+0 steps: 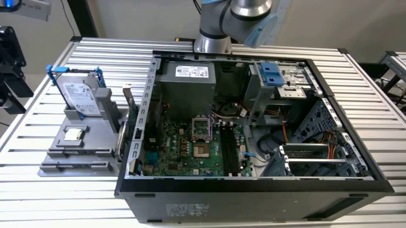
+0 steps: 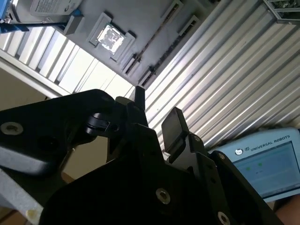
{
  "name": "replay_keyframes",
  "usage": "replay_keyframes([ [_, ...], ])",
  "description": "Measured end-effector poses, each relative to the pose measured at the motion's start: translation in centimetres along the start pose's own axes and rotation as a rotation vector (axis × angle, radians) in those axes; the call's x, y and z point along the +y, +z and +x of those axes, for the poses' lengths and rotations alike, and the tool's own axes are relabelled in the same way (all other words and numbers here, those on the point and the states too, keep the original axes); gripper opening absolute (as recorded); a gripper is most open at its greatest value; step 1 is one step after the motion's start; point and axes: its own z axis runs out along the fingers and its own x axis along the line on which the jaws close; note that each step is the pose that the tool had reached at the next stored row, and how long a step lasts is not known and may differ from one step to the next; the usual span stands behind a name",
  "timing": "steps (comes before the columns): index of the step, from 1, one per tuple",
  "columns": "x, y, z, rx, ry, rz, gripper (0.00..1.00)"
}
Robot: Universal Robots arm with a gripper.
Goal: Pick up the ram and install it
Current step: 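Pick up the ram and move it above insertion slot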
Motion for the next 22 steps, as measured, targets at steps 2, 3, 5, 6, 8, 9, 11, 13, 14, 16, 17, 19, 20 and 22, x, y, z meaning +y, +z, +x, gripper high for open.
replay_keyframes([
  [2, 0.0, -0.01, 0.0, 0.0001, -0.002, -0.0002, 1.0],
  [3, 0.0, -0.01, 0.0, 0.0001, -0.002, -0.0002, 1.0],
  [5, 0.0, -0.01, 0.0, 0.0001, -0.004, -0.0003, 1.0],
  [6, 0.0, 0.0, 0.0, 0.0001, -0.005, -0.0002, 1.0],
  [8, 0.0, -0.01, 0.0, 0.0002, -0.005, -0.0003, 1.0],
  [9, 0.0, 0.02, 0.0, 0.0001, -0.005, -0.0002, 1.0],
  [11, -0.01, 0.12, 0.0, -0.0003, 0.006, 0.0003, 1.0],
  [13, -0.01, 0.3, -0.02, -0.0005, 0.027, 0.001, 1.0],
  [14, -0.01, 0.39, -0.02, -0.0007, 0.034, 0.0012, 1.0],
  [16, -0.01, 0.64, -0.01, -0.0008, 0.04, 0.0015, 1.0],
  [17, -0.02, 0.76, 0.0, -0.0007, 0.041, 0.0013, 1.0],
  [19, -0.02, 0.99, 0.01, -0.0007, 0.041, 0.0014, 1.0],
  [20, -0.02, 1.1, 0.01, -0.0008, 0.042, 0.0015, 1.0],
  [22, -0.03, 1.3, 0.02, -0.0007, 0.042, 0.0014, 1.0],
])
